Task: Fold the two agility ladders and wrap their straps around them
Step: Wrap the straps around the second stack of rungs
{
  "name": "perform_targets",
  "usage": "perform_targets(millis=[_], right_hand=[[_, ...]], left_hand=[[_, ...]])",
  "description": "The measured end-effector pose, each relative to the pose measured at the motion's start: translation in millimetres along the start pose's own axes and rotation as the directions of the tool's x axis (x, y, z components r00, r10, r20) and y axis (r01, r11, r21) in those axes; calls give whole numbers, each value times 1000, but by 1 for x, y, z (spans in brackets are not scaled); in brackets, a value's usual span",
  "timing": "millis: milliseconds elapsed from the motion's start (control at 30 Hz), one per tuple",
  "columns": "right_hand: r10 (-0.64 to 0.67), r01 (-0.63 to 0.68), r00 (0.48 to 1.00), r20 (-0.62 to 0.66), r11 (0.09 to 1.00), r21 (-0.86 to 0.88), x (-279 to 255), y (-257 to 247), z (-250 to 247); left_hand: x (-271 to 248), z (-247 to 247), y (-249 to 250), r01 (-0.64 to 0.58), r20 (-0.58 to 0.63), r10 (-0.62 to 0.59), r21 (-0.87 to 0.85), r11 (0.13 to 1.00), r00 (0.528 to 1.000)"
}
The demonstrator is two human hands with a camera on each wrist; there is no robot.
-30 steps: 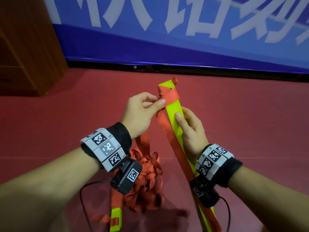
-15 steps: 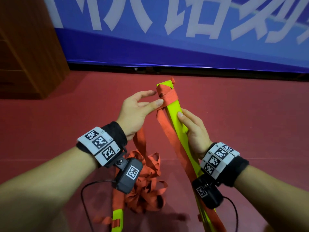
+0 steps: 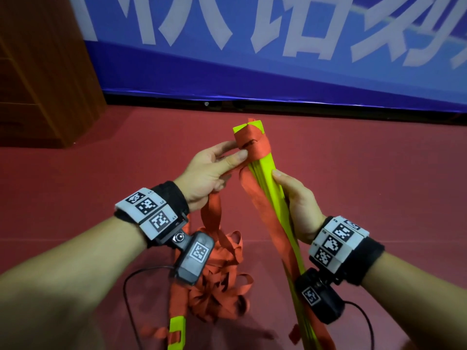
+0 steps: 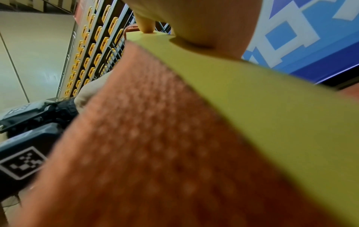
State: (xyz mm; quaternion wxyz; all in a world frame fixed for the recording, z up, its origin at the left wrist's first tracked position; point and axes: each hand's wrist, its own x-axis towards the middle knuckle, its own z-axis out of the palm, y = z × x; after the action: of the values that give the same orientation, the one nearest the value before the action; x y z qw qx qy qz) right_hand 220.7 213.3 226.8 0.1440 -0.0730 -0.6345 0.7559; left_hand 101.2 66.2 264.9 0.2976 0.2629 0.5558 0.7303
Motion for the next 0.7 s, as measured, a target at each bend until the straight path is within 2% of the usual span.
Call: perform_targets(millis=[100, 200, 300, 400, 467, 600, 700], right_hand=[[45, -46, 999, 30, 998, 34, -2, 0, 1], [95, -95, 995, 8, 995, 28, -1, 2, -2], [89, -92, 995, -51, 993, -67, 4, 10, -3], [80, -86, 996, -47, 985, -150, 5, 18, 2], [70, -87, 995, -69, 954, -286, 4, 23, 2], [-46, -4, 995, -84, 857, -515, -1, 32, 5], [-106, 19, 986, -126, 833, -552, -2, 39, 7]], left_hand=[[-3, 0, 1, 56, 105, -54, -17, 998, 993], [-6, 4, 2, 54, 120, -52, -17, 998, 991], [-6, 9, 0, 19, 71, -20, 19, 1000, 997], [-6, 23, -3, -12, -15, 12, 2, 1000, 1000], [-6, 27, -7, -58, -50, 60, 25, 998, 997], [0, 27, -19, -110, -165, 121, 74, 991, 979], [1, 30, -28, -125, -201, 154, 151, 981, 967]])
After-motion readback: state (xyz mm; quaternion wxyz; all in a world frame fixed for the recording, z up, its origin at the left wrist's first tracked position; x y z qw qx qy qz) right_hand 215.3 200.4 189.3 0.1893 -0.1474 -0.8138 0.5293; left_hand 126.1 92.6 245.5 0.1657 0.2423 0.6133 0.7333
